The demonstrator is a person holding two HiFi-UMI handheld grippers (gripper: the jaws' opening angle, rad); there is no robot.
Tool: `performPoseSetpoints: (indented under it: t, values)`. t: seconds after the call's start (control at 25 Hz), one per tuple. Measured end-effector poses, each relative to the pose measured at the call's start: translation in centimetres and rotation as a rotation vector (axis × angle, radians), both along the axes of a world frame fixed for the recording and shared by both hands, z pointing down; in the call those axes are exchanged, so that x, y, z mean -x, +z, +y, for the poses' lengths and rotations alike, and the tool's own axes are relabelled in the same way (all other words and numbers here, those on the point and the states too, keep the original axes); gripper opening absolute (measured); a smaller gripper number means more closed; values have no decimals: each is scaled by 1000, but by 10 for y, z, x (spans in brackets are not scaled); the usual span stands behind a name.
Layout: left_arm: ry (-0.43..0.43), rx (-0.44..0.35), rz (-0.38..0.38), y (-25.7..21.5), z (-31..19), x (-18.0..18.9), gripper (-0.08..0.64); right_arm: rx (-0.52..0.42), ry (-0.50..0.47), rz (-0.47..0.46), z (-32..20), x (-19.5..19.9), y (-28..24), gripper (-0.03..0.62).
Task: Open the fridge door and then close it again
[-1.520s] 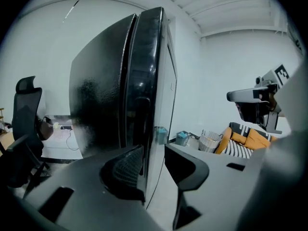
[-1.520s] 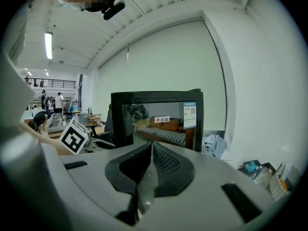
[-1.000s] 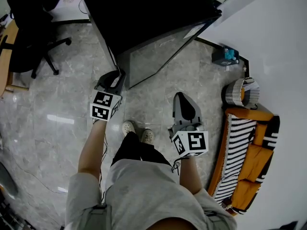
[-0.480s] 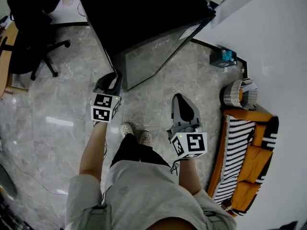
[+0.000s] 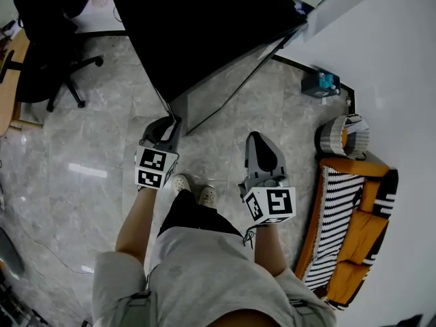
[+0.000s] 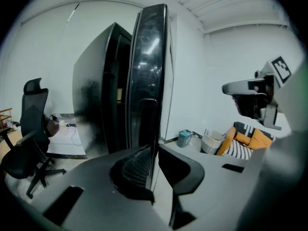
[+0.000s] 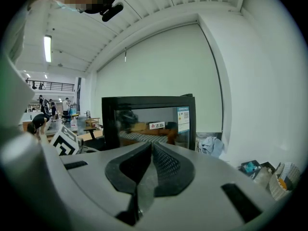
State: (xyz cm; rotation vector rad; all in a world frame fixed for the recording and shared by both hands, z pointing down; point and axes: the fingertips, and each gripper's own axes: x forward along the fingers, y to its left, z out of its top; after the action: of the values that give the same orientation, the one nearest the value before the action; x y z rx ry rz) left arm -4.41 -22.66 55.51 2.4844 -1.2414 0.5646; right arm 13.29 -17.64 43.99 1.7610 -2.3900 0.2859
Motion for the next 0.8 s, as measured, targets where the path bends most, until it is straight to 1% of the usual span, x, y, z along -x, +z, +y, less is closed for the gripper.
performPoseSetpoints:
  t: [0.12, 0.2, 0.32, 0.52, 0.8]
  values:
    - [64, -31, -10, 0, 30, -24, 46, -10, -1, -10, 0, -4, -4, 26]
    - [66, -45, -14, -1, 44, -38, 43, -14, -2, -10, 2, -7, -7, 26]
    - [34, -45, -17, -2, 56, -52, 43, -18, -5, -9, 8, -11, -9, 26]
    - [-28, -28, 6, -3, 68, -64, 41, -23, -16, -4, 21, -19, -11, 26]
    - [-78, -15, 20, -4, 78, -79, 43, -31, -13, -14, 36, -35, -15, 26]
